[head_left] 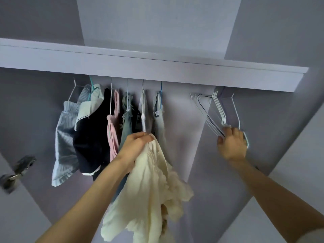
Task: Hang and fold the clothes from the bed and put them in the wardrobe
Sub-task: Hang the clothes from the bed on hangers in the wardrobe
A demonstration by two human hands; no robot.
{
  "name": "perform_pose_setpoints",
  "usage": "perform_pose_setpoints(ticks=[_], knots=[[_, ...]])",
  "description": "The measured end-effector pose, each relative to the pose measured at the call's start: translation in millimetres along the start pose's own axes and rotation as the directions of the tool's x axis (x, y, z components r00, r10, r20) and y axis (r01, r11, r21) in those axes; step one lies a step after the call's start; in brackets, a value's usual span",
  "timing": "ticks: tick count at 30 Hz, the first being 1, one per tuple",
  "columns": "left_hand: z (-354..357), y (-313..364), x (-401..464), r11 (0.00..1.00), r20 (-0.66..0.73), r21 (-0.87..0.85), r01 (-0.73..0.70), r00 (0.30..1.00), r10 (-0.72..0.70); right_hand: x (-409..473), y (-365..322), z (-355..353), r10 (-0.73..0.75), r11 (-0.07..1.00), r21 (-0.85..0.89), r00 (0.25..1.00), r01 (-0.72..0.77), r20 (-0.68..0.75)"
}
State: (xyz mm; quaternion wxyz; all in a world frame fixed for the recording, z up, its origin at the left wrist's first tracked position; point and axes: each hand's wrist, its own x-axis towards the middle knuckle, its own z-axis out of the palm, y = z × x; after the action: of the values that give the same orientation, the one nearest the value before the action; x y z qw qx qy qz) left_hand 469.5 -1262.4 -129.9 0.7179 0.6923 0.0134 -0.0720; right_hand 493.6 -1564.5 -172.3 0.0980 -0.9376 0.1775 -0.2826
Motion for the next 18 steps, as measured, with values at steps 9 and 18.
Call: perform_pose_setpoints(ticks=[9,18], knots=[[29,0,37,0.999,-0.033,0.031,-0.01,0.999,0.011,55,16,24,0.053,0.988,-0.15,0.982,-0.026,0.181],[36,-5,39,0.996,-0.018,0.081,-0.037,0.999,0.039,52,26,15,-0.041,0.979,-0.199,0.999,0.04,0.003]])
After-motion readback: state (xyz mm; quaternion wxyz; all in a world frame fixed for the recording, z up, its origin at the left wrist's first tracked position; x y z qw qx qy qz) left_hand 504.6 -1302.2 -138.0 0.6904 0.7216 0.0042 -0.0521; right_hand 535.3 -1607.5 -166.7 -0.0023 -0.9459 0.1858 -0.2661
